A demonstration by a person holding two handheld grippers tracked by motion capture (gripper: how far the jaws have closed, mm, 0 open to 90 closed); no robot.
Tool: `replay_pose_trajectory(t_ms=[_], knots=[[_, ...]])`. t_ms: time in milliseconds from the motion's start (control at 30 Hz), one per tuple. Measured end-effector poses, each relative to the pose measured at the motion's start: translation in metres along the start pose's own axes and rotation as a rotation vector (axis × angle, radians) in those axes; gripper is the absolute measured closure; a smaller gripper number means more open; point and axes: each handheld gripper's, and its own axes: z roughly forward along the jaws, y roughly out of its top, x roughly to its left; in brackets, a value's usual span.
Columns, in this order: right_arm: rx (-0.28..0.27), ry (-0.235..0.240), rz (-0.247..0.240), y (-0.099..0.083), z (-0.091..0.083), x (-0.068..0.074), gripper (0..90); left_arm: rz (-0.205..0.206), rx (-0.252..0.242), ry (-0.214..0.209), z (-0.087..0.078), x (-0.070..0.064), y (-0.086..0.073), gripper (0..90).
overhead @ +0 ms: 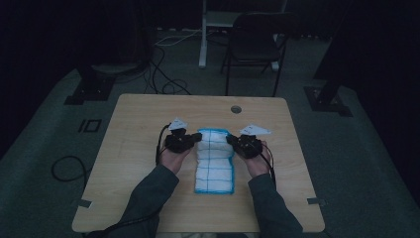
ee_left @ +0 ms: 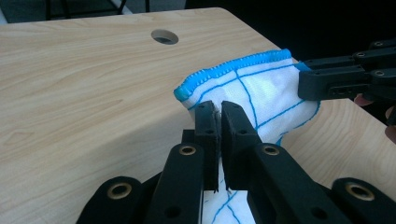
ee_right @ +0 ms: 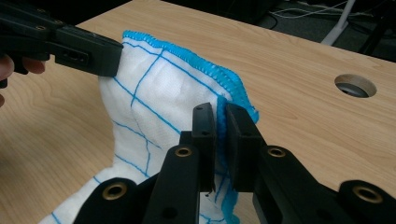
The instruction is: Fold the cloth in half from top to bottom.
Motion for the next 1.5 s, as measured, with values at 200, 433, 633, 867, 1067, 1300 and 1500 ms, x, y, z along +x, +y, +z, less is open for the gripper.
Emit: replay_pose_trajectory(t_ms=[200, 433, 633, 867, 1067, 1300, 1500], knots=[[-0.006, 0.003, 0.001, -0.006, -0.003, 0.004, 83.7, -0.017, -0.014, -0.018, -0.004, -0.003, -0.008, 86.7], [-0.012, 0.007, 0.008, -0.014, -0.009, 0.007, 83.8, -0.021, -0.024, -0.034, -0.009, -0.01, -0.015, 86.8], [-0.008, 0.012, 0.004, -0.021, -0.013, 0.012, 83.8, -0.033, -0.025, -0.044, -0.013, -0.013, -0.024, 86.7], [-0.005, 0.017, 0.002, -0.026, -0.016, 0.017, 83.7, -0.04, -0.022, -0.048, -0.016, -0.015, -0.031, 86.7], [-0.005, 0.022, 0.007, -0.032, -0.019, 0.022, 83.7, -0.038, -0.02, -0.052, -0.018, -0.017, -0.036, 86.7], [-0.005, 0.024, 0.017, -0.04, -0.019, 0.025, 83.7, -0.038, -0.013, -0.055, -0.019, -0.018, -0.042, 86.6], [0.0, 0.023, 0.009, -0.044, -0.02, 0.03, 83.7, -0.046, -0.008, -0.059, -0.021, -0.019, -0.048, 86.6]])
